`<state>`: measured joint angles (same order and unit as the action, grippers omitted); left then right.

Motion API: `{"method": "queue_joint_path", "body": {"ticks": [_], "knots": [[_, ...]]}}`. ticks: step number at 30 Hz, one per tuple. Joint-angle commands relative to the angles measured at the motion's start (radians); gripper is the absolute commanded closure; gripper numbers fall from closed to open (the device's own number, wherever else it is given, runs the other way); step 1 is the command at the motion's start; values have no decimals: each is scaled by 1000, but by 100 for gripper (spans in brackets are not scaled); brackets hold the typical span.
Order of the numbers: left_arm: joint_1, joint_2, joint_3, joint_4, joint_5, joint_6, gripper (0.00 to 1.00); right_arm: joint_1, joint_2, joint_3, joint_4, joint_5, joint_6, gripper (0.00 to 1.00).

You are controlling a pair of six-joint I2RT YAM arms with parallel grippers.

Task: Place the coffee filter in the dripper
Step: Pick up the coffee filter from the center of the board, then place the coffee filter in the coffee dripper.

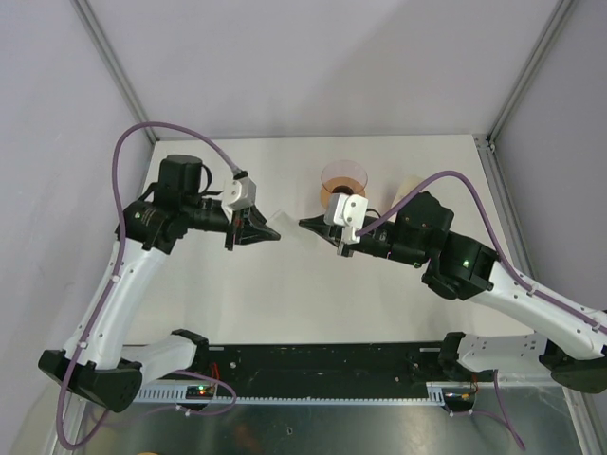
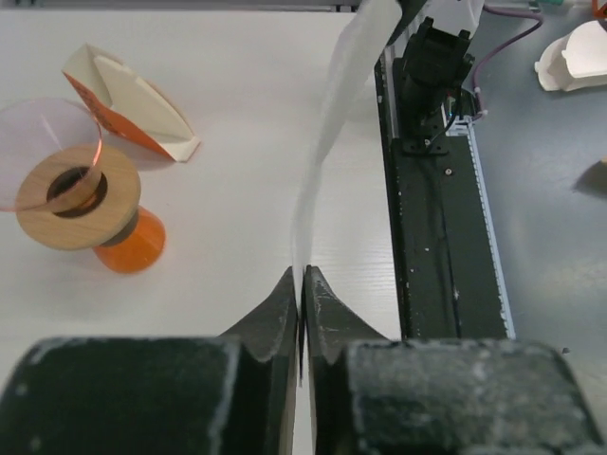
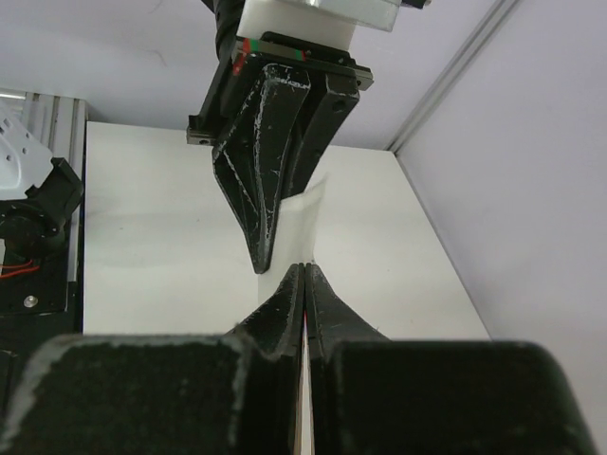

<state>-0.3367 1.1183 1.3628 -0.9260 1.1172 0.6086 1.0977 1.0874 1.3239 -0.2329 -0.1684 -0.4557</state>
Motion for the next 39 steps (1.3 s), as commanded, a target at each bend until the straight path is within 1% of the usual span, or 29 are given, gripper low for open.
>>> {"method": "queue_joint_path", "body": {"ticks": [1, 3, 4, 5, 6, 8, 12, 14, 16, 20, 21, 22, 23, 25, 30, 39], "knots": [[-20, -36, 13, 27, 54, 27, 97, 6, -14, 6, 47, -16, 19, 100], [-22, -42, 19, 28, 56, 37, 99, 4, -15, 6, 35, -48, 18, 100], [-23, -47, 19, 28, 52, 48, 99, 4, -17, 6, 26, -61, 15, 98], [-23, -53, 16, 28, 47, 59, 100, 3, -24, 6, 11, -66, 15, 91], [-24, -61, 12, 28, 41, 77, 100, 1, -29, 5, -3, -68, 15, 79], [-24, -77, 4, 28, 30, 111, 100, -8, -58, 5, -38, -59, 16, 64], [-24, -92, 13, 28, 22, 156, 100, -54, -147, -47, -63, -77, 28, 45], [-25, -92, 21, 28, 21, 168, 100, -76, -192, -82, -63, -109, 31, 38], [-28, -93, 21, 28, 18, 179, 100, -89, -230, -108, -63, -124, 31, 33], [-42, -97, 20, 27, 6, 199, 100, -97, -250, -138, -11, -107, 57, 29], [-45, -98, 22, 27, 7, 200, 100, -96, -243, -139, 3, -125, 64, 15], [-50, -100, 22, 27, 6, 200, 100, -93, -231, -140, 16, -139, 75, 8], [-55, -103, 21, 27, 4, 204, 100, -88, -220, -141, 29, -142, 86, 4], [-69, -115, 14, 27, -10, 219, 100, -75, -196, -149, 61, -124, 110, 2], [-97, -139, 0, 27, -35, 235, 100, -67, -159, -153, 147, -117, 129, 4], [-104, -142, -2, 28, -43, 244, 100, -67, -165, -153, 148, -135, 117, 6]]}}
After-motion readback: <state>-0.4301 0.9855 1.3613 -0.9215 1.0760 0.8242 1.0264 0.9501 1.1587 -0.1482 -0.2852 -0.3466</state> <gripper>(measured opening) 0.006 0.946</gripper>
